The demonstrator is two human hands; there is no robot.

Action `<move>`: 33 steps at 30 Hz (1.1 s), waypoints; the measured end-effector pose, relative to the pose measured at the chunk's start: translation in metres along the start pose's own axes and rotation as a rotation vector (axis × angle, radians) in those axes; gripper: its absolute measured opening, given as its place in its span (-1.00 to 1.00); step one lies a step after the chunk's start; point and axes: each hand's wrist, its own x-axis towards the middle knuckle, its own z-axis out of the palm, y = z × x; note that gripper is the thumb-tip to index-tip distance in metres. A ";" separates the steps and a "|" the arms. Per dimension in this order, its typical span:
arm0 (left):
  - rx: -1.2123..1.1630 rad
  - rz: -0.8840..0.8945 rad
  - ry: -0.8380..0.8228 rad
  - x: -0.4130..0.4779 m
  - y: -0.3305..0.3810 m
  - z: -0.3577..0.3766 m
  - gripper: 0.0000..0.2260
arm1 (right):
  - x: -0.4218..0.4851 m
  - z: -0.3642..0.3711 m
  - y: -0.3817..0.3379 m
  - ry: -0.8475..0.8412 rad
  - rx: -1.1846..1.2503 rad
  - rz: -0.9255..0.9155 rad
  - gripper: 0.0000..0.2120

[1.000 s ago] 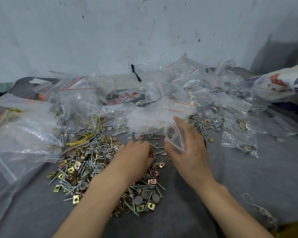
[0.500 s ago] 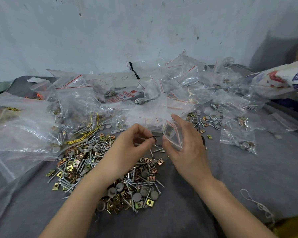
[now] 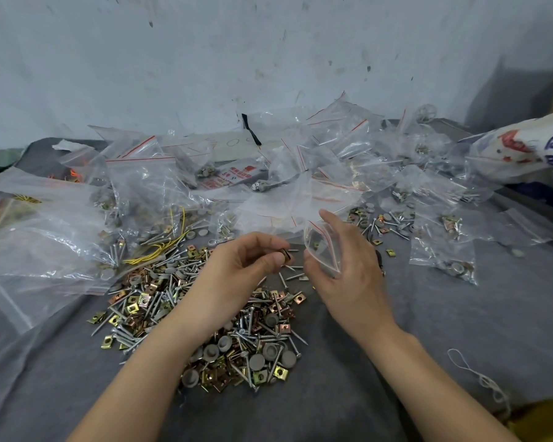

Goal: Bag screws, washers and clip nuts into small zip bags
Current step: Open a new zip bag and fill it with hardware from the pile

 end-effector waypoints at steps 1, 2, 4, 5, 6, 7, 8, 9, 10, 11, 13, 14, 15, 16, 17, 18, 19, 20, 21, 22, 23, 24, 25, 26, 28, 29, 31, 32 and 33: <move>-0.002 0.001 -0.001 0.000 0.000 0.000 -0.88 | 0.000 0.000 0.000 -0.001 0.000 -0.001 -0.44; -0.001 0.002 -0.002 0.000 0.000 0.000 -0.89 | 0.000 0.000 0.001 0.000 -0.002 -0.005 -0.44; 0.005 0.010 0.003 0.001 0.000 0.001 -0.89 | 0.000 0.000 0.001 0.008 -0.005 -0.016 -0.44; 0.001 0.015 0.011 0.001 0.001 0.001 -0.88 | 0.000 0.001 0.001 0.012 -0.007 -0.021 -0.45; -0.008 0.020 0.023 0.001 0.003 0.002 -0.88 | 0.000 0.001 0.002 0.014 -0.009 -0.026 -0.45; -0.010 0.029 0.041 0.001 0.005 0.003 -0.86 | 0.000 0.001 0.002 0.014 -0.012 -0.031 -0.45; 0.002 0.045 0.063 0.001 0.007 0.004 -0.84 | 0.000 0.001 0.002 0.015 -0.014 -0.034 -0.45; 0.024 0.063 0.087 0.002 0.010 0.005 -0.82 | 0.000 0.002 0.002 0.015 -0.015 -0.038 -0.45; 0.047 0.080 0.111 0.003 0.013 0.005 -0.81 | 0.000 0.002 0.002 0.011 -0.017 -0.039 -0.45; 0.063 0.094 0.131 0.003 0.016 0.006 -0.79 | 0.000 0.002 0.001 0.005 -0.019 -0.036 -0.44; 0.101 0.123 0.154 0.006 0.021 0.009 -0.78 | 0.000 0.001 0.000 -0.005 -0.021 -0.030 -0.44; 0.138 0.141 0.156 0.007 0.023 0.011 -0.78 | 0.000 0.001 -0.001 -0.006 -0.018 -0.032 -0.43; 0.178 0.157 0.153 0.008 0.025 0.013 -0.78 | 0.000 0.000 -0.001 -0.004 -0.014 -0.037 -0.43; 0.212 0.168 0.146 0.010 0.026 0.015 -0.78 | 0.000 0.000 -0.001 -0.004 -0.011 -0.044 -0.43; 0.243 0.175 0.137 0.011 0.027 0.016 -0.78 | 0.000 0.000 -0.002 -0.005 -0.010 -0.047 -0.43; 0.283 0.183 0.127 0.012 0.027 0.017 -0.77 | 0.000 -0.001 -0.002 -0.007 -0.009 -0.047 -0.43; 0.335 0.194 0.115 0.013 0.027 0.018 -0.76 | 0.000 -0.001 -0.002 -0.007 -0.008 -0.044 -0.43; 0.396 0.207 0.101 0.014 0.028 0.019 -0.75 | 0.000 -0.001 -0.002 -0.005 -0.008 -0.043 -0.43; 0.462 0.222 0.086 0.014 0.029 0.020 -0.73 | 0.000 0.000 -0.002 -0.002 -0.008 -0.044 -0.43; 0.536 0.240 0.068 0.015 0.030 0.021 -0.71 | 0.000 0.000 -0.002 0.002 -0.009 -0.049 -0.42; 0.614 0.261 0.051 0.015 0.031 0.022 -0.69 | 0.000 0.000 -0.001 0.004 -0.010 -0.054 -0.42; 0.690 0.284 0.040 0.015 0.033 0.022 -0.67 | 0.000 0.000 0.000 0.003 -0.009 -0.054 -0.42; 0.754 0.306 0.033 0.014 0.035 0.022 -0.65 | 0.000 0.001 0.000 0.000 -0.006 -0.050 -0.42; 0.804 0.329 0.030 0.014 0.037 0.022 -0.64 | 0.000 0.001 0.001 -0.001 -0.003 -0.046 -0.42; 0.857 0.370 0.032 0.013 0.041 0.021 -0.63 | 0.000 0.001 0.003 0.005 -0.003 -0.044 -0.42; 0.869 0.384 0.032 0.012 0.042 0.021 -0.63 | 0.000 0.002 0.003 0.008 -0.005 -0.045 -0.42; 0.860 0.389 0.020 0.011 0.045 0.021 -0.63 | -0.001 0.002 0.003 0.006 -0.008 -0.043 -0.41; 0.833 0.378 0.010 0.011 0.045 0.022 -0.63 | -0.001 0.002 0.004 0.004 -0.010 -0.040 -0.40; 0.801 0.365 0.002 0.010 0.045 0.022 -0.63 | -0.001 0.002 0.004 0.003 -0.014 -0.036 -0.40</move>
